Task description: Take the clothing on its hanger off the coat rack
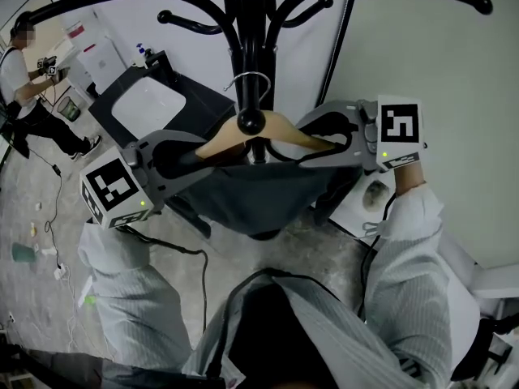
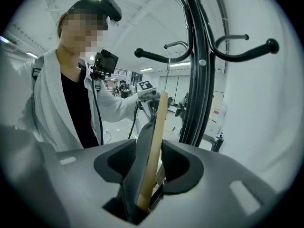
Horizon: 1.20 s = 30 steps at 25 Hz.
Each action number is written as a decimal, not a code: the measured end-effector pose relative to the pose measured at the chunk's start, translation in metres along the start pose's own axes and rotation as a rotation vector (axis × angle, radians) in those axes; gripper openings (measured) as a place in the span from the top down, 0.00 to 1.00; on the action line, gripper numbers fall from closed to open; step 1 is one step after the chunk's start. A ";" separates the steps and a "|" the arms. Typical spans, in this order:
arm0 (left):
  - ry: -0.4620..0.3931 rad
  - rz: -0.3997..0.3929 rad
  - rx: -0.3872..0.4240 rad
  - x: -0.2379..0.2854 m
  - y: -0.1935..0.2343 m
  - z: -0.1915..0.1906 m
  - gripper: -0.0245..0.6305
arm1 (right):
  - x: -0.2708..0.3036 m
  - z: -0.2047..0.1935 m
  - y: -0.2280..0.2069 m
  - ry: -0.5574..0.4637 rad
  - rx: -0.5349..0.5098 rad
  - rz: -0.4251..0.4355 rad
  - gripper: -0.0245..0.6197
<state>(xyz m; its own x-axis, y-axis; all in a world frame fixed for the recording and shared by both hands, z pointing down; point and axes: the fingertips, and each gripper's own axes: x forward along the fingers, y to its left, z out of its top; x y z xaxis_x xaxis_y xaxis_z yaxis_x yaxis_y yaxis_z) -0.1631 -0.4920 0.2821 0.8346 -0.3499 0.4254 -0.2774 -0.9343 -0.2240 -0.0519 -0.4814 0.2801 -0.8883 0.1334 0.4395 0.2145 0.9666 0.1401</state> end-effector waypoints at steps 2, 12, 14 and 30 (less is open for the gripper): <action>-0.025 -0.028 -0.025 0.001 0.002 0.001 0.84 | 0.002 -0.004 -0.002 0.006 0.004 0.006 0.74; -0.031 -0.102 -0.078 -0.002 -0.003 0.004 0.86 | 0.002 -0.004 -0.010 0.023 0.010 -0.070 0.86; -0.029 -0.097 -0.068 -0.004 -0.004 0.005 0.86 | 0.003 -0.003 -0.012 0.050 -0.007 -0.091 0.87; -0.063 -0.090 0.107 -0.002 -0.042 0.075 0.86 | -0.051 0.031 0.029 0.127 -0.105 -0.232 0.87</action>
<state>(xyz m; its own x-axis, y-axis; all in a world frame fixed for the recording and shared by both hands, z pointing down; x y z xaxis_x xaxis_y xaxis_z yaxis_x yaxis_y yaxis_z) -0.1173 -0.4472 0.2245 0.8828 -0.2572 0.3932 -0.1509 -0.9477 -0.2811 -0.0124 -0.4532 0.2343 -0.8622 -0.1232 0.4914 0.0583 0.9394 0.3378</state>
